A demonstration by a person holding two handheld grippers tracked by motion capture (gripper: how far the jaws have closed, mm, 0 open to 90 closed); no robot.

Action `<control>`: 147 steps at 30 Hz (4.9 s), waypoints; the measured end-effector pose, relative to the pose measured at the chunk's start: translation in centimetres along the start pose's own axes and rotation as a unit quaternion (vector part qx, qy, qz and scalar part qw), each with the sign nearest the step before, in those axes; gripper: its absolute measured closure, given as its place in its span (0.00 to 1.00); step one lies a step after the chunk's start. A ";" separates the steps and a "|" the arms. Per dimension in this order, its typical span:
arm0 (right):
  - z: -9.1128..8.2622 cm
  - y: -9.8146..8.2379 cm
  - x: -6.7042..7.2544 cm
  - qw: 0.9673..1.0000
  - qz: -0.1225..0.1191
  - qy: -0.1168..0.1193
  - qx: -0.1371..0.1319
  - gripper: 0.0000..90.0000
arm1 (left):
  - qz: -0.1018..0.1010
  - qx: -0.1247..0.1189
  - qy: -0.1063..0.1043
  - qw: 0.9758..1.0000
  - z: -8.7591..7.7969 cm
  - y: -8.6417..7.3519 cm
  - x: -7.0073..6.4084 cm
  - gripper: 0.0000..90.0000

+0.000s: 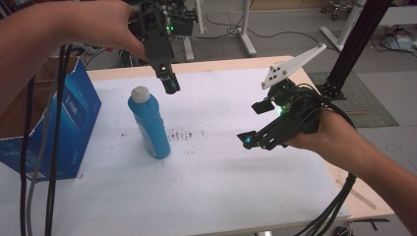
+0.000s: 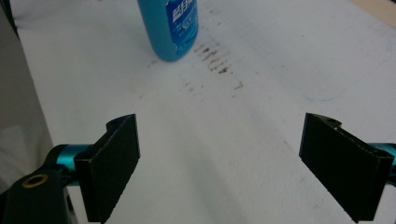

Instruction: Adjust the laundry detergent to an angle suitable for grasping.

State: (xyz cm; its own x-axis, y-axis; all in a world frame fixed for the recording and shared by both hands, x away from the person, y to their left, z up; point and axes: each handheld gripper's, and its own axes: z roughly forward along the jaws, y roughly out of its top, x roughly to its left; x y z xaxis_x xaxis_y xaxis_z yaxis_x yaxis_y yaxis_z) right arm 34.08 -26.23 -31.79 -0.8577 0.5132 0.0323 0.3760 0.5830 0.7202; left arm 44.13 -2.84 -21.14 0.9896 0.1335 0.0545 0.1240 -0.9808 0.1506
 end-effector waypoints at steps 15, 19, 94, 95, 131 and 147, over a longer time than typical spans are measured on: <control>1.0 -2.1 0.5 0.994 0.048 -0.040 -0.094 0.13 | 0.000 -0.003 0.002 1.000 -0.4 -0.3 -0.2 0.02; 1.3 -2.4 0.9 0.990 0.060 -0.055 -0.116 0.13 | 0.000 -0.003 0.003 1.000 -0.6 -0.6 -0.4 0.02; 12.1 4.1 10.2 0.973 0.094 -0.134 -0.161 0.13 | -0.039 0.017 0.007 0.999 -2.5 -12.0 -3.5 0.02; 12.1 4.1 10.2 0.973 0.094 -0.134 -0.161 0.13 | -0.039 0.017 0.007 0.999 -2.5 -12.1 -3.5 0.02; 17.7 6.5 10.2 0.973 0.111 -0.143 -0.143 0.13 | -0.046 0.017 0.005 0.999 -1.9 -13.4 -3.3 0.02; 19.5 7.1 9.8 0.969 0.136 -0.154 -0.134 0.13 | -0.048 0.015 0.002 0.999 -1.9 -13.7 -3.1 0.02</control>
State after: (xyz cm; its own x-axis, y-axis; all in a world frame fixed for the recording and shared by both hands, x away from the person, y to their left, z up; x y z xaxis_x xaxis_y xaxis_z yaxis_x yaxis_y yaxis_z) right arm 35.22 -4.76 -39.85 -0.5780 0.8132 0.0676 0.4331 0.2356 0.8700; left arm 39.22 10.42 -21.52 0.9728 0.2271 0.0451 0.2199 -0.9673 0.1264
